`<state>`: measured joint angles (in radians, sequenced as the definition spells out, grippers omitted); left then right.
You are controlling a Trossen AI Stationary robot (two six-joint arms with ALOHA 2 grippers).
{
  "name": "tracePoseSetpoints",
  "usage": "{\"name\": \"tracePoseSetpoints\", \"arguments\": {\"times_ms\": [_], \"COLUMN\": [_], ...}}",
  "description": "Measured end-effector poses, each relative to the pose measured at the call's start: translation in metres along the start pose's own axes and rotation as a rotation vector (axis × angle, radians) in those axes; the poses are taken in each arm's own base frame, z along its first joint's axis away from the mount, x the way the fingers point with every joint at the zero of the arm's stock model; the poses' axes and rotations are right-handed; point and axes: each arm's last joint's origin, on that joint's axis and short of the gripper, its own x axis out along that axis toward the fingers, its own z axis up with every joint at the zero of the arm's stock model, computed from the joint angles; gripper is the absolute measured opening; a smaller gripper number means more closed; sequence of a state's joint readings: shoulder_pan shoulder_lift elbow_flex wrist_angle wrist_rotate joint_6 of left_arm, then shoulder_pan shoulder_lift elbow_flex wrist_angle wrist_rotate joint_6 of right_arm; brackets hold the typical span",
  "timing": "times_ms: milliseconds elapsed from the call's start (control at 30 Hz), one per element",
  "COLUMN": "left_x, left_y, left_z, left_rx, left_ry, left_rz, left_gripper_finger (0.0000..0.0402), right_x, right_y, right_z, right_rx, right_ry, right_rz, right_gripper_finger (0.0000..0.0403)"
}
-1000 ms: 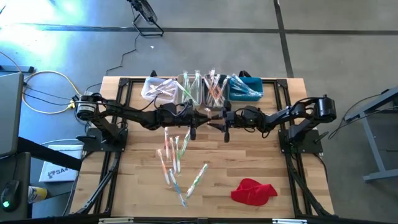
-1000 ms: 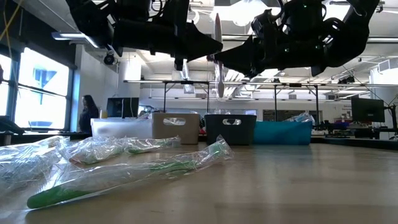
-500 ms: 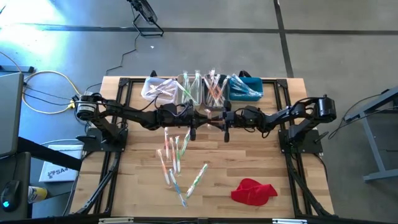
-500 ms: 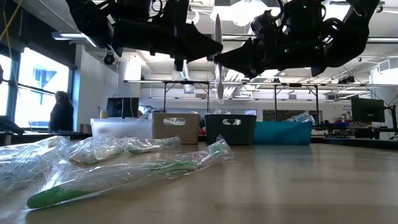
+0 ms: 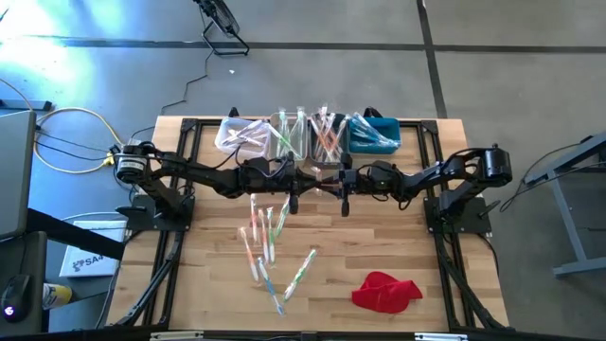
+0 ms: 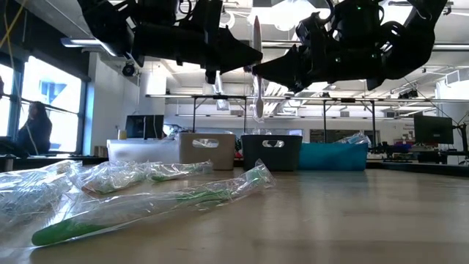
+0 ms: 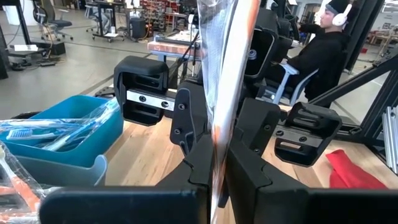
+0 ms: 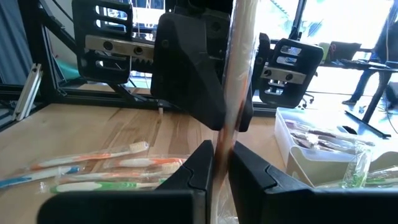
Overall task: Pick & Place Toothbrushes
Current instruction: Put the orange toothbrush into the dark green bin
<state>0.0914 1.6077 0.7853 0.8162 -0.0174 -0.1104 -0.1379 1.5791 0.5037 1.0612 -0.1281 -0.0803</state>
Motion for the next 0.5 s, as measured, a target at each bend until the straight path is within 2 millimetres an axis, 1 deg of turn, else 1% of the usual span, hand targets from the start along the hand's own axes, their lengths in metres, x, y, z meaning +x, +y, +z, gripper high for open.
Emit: {"name": "tracePoseSetpoints", "arguments": {"times_ms": [67, 167, 400, 500], "left_x": [0.0000, 0.0000, -0.0001, 0.0000], "left_y": [0.0000, 0.0000, 0.0009, 0.0010], "left_z": [0.0000, 0.0002, 0.0002, 0.0001], "left_rx": [-0.001, -0.007, -0.021, -0.010], "left_ry": [0.000, -0.002, -0.005, -0.005], "left_rz": [0.000, 0.001, 0.032, 0.034], "left_gripper_finger": [0.0026, 0.0042, 0.0106, 0.0126], "right_x": [0.0000, 0.0000, 0.0000, 0.0000], "right_y": [0.0000, -0.0001, 0.0000, 0.0000], "right_z": [0.0000, 0.0000, 0.0002, 0.0002], "right_rx": [-0.002, -0.005, -0.007, -0.007], "right_ry": [0.000, 0.000, -0.001, -0.001], "right_rz": [0.000, -0.002, -0.001, 0.002], "right_gripper_finger": [0.0031, 0.0031, 0.0030, 0.0030]}}
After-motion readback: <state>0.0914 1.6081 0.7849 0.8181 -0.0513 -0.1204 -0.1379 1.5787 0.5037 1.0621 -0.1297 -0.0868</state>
